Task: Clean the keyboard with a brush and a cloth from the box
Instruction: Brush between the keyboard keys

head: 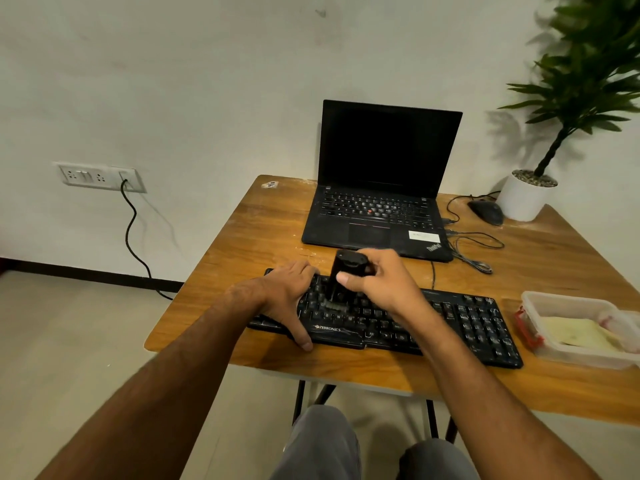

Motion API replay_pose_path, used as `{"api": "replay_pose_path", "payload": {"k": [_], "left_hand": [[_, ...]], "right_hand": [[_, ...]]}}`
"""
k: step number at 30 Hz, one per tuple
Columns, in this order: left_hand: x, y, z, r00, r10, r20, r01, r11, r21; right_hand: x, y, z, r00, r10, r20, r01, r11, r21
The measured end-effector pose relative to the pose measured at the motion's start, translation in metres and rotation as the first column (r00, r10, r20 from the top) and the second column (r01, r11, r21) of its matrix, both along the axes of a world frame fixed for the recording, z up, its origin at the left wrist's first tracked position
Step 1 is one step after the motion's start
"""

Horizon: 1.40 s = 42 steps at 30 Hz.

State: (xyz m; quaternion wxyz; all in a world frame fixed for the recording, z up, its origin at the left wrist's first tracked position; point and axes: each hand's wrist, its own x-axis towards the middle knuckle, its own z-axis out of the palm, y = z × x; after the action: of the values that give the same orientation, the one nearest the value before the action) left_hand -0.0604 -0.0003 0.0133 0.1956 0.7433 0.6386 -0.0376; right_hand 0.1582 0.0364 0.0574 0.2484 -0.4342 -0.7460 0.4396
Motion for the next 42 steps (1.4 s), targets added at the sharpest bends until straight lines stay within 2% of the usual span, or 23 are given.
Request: {"api": "replay_pose_path", "payload": {"k": [8, 10, 12, 14, 19, 22, 25, 27, 32, 37, 42], "left_hand": [[0.000, -0.002, -0.001, 1.000, -0.002, 0.007, 0.002, 1.000, -0.007], [0.000, -0.002, 0.000, 1.000, 0.002, 0.010, -0.002, 1.000, -0.004], [0.001, -0.001, 0.000, 1.000, 0.000, 0.007, 0.000, 1.000, 0.003], [0.001, -0.001, 0.000, 1.000, -0.001, 0.003, 0.001, 1.000, 0.002], [0.001, -0.001, 0.000, 1.000, -0.002, 0.016, 0.002, 1.000, 0.002], [0.001, -0.001, 0.000, 1.000, 0.007, 0.018, -0.007, 1.000, -0.011], [-0.002, -0.001, -0.001, 1.000, 0.010, 0.018, -0.010, 1.000, -0.016], [-0.003, 0.000, -0.003, 1.000, 0.008, 0.018, -0.008, 1.000, -0.010], [-0.003, 0.002, -0.004, 1.000, 0.010, 0.007, -0.010, 1.000, -0.013], [0.000, 0.000, -0.002, 1.000, 0.006, 0.007, -0.006, 1.000, -0.001], [-0.001, -0.001, -0.003, 1.000, -0.004, 0.003, 0.004, 1.000, 0.007]], "right_hand": [[0.013, 0.006, 0.004, 0.964, 0.014, 0.266, -0.038, 0.996, 0.085], [0.011, 0.008, 0.010, 0.964, 0.009, 0.264, -0.040, 0.993, 0.110], [0.005, 0.007, 0.012, 0.987, 0.007, 0.159, -0.023, 0.994, 0.103], [0.001, 0.005, 0.008, 0.993, 0.007, 0.120, -0.020, 0.994, 0.109], [0.020, 0.011, 0.001, 0.970, -0.007, 0.242, -0.014, 0.996, 0.084], [0.024, 0.014, 0.011, 0.947, -0.004, 0.323, -0.049, 0.987, 0.155], [0.020, 0.013, 0.011, 0.974, -0.051, 0.222, 0.002, 0.976, 0.216], [0.020, 0.008, 0.002, 0.981, -0.055, 0.188, 0.023, 0.985, 0.171], [0.026, 0.000, -0.005, 0.974, 0.017, 0.224, -0.046, 0.992, 0.121], [0.022, 0.006, 0.001, 0.998, -0.065, -0.016, 0.066, 0.996, 0.058], [0.011, -0.010, -0.016, 0.997, 0.002, 0.081, -0.008, 0.997, 0.081]]}}
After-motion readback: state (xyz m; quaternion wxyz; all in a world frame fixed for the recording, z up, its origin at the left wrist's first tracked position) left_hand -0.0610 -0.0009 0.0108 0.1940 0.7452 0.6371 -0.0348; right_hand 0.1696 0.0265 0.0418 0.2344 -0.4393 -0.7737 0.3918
